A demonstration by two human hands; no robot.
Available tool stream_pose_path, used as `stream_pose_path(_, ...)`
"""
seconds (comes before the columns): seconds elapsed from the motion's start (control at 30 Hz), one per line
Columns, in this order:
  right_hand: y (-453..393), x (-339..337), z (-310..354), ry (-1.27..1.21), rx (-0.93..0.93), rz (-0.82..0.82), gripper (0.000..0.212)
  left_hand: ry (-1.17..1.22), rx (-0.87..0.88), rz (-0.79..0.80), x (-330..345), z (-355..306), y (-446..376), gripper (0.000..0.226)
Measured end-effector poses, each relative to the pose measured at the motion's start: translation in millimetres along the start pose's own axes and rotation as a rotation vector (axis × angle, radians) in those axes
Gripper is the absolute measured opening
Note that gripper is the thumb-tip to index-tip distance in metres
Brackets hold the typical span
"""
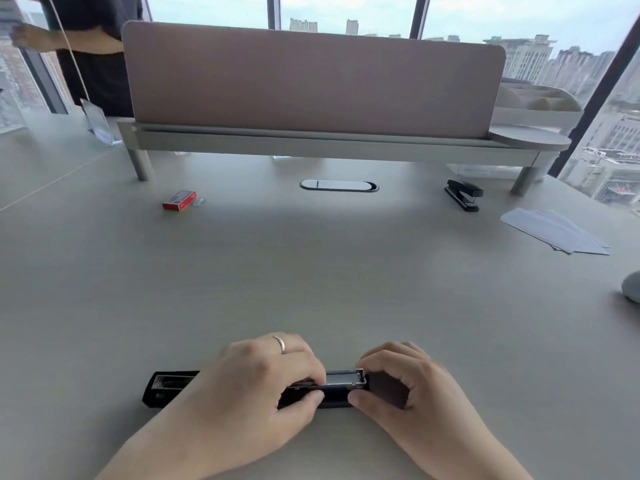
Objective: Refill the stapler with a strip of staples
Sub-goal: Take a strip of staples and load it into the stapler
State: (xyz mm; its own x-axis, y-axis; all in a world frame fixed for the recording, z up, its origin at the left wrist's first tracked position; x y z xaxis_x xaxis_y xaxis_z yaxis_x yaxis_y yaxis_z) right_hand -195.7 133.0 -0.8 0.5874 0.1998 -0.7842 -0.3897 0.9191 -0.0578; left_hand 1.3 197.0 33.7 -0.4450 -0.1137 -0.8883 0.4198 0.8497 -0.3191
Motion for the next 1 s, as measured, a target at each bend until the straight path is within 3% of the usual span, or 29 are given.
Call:
stream_pose_path(0.47,0.5,-1.5,-1.4,-0.007,0.011,0.008,0.035,0.005,-0.013,-0.002,-6.7,-0.4,3.9,0.012)
stream_pose_path(0.67,1.4,-1.4,-0.6,0.007,0.005,0.026,0.018,0.003,-0.222,0.08,-22.0,24.9,30.2,0.044)
stream_pose_path(1.0,3.9,-0.9,1.4,-0.011,-0.003,0.039,0.013,-0.065,-0.37,0.296,-50.4,34.9,48.8,0.026)
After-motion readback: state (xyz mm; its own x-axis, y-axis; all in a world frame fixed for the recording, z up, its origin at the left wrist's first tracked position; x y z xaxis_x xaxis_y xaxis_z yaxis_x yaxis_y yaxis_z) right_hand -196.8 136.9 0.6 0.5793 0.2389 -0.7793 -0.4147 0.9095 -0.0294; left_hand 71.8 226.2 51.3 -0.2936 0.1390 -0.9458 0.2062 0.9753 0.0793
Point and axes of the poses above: each hand's wrist, its own y-axis away from the middle knuckle, its own x-axis out of the palm, z = x × y, the point moved 3 cm from there along -y, towards the middle knuckle, and after that the axes turned 12 degrees about x, right-handed, at the moved point
